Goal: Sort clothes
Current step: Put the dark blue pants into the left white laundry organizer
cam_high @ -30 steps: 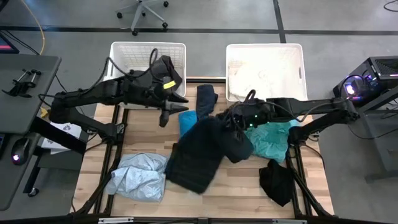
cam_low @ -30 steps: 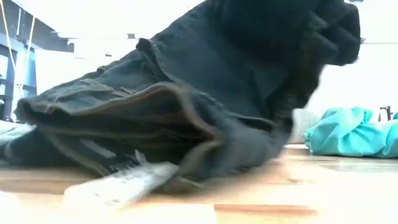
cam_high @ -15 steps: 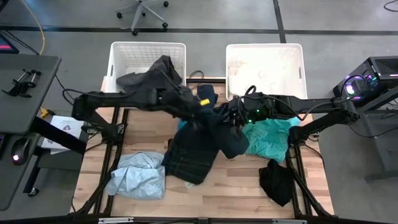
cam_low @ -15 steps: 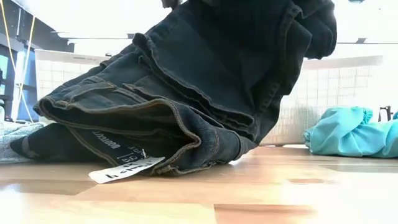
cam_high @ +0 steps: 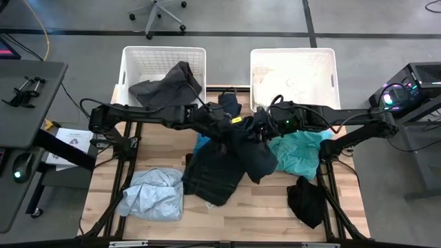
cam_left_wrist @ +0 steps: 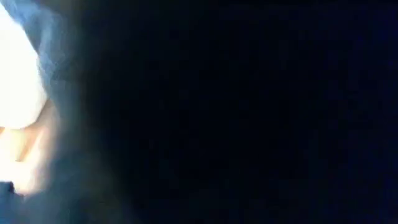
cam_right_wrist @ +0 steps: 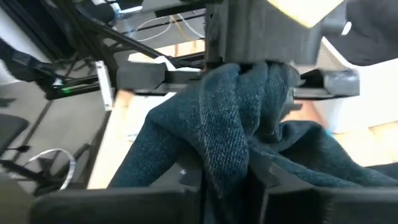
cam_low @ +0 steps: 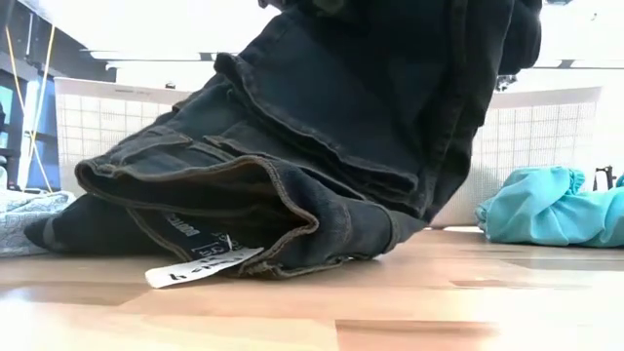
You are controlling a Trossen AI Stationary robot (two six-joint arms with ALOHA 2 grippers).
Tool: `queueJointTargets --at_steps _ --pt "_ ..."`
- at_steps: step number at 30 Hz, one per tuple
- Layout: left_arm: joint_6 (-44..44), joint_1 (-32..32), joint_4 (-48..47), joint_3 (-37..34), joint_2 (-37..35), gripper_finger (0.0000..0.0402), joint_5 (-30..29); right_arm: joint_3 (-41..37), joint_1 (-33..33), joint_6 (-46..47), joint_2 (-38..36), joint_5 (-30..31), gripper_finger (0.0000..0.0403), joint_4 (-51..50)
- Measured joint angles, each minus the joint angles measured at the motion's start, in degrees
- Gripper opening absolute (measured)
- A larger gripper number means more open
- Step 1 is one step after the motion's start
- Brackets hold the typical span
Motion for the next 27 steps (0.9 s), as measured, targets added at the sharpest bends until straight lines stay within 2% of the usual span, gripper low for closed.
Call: queueJointTargets --at_steps 2,6,10,12,16,20,23,27 --pt "0.4 0.0 -0.1 0.0 -1.1 0.0017 -0.2 0.0 0.0 2.3 -0.8 -1.4 0.0083 -1.0" --pt "-0.9 -0.1 -0.2 0.0 -4.4 0.0013 -0.3 0.0 -0.1 7.4 -4.3 -3.0 0.0138 -3.7" --pt "-2.5 -0.2 -0.6 0.9 -9.0 0.0008 -0.7 0.0 0.0 9.8 -9.3 -3.3 0.0170 -4.9" --pt "-2.4 -0.2 -0.7 2.3 -10.9 0.0008 -1.8 0.0 0.0 9.8 -11.7 -1.9 0.0175 -5.0" --pt "-1.9 0.1 -0.3 6.9 -13.7 0.0006 -5.9 0.0 0.0 8.0 -15.5 5.1 0.0176 -5.0" --pt "0.9 1.9 -1.2 13.8 -14.9 0.0006 -12.0 0.0 0.0 6.7 -17.7 11.5 0.0176 -5.1" --pt "5.4 4.8 -3.9 19.9 -15.0 0.0005 -15.7 0.0 0.0 6.6 -18.1 13.9 0.0176 -5.1" --pt "13.4 10.8 -9.3 28.2 -15.0 0.0005 -19.7 0.0 0.0 6.6 -17.8 14.1 0.0176 -5.4"
